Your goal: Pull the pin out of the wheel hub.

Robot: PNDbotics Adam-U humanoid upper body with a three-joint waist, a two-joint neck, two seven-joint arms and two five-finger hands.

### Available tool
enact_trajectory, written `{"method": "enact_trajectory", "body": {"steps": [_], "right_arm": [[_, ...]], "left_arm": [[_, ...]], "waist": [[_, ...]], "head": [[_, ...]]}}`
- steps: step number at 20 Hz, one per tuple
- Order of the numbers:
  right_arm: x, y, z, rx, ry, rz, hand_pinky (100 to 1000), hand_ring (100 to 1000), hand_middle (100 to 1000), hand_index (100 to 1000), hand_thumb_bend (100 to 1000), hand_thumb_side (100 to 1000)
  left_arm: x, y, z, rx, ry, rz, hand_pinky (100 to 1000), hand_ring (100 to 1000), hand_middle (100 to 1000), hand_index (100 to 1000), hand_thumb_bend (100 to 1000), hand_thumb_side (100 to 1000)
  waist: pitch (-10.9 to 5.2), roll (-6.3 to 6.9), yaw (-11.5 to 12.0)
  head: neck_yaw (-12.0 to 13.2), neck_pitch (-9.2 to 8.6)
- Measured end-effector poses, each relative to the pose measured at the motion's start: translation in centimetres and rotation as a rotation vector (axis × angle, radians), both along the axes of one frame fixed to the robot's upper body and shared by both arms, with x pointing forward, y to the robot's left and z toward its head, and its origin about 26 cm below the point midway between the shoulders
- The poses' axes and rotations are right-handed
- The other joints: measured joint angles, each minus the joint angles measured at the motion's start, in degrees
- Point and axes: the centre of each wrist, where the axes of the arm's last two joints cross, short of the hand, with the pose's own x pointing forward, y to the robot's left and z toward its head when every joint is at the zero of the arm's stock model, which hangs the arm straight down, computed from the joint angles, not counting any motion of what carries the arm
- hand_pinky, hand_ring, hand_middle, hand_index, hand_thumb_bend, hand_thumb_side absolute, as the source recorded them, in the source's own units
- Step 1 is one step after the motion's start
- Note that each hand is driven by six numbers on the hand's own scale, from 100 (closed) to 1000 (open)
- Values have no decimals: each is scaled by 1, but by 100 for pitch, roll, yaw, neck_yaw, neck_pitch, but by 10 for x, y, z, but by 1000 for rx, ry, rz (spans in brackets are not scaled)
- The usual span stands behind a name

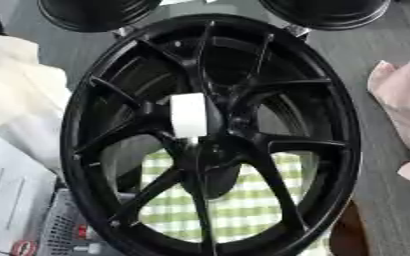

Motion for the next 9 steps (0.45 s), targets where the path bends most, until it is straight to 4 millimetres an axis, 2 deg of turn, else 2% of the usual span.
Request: {"method": "enact_trajectory", "body": {"steps": [9], "right_arm": [[4, 8, -3, 65, 23, 70, 884, 669, 614, 717, 295, 364]], "left_arm": [[1, -1, 2, 2, -10, -6, 582, 583, 517, 668, 751, 472]], "waist": [[0, -34, 36]], "head": [[-1, 0]]}}
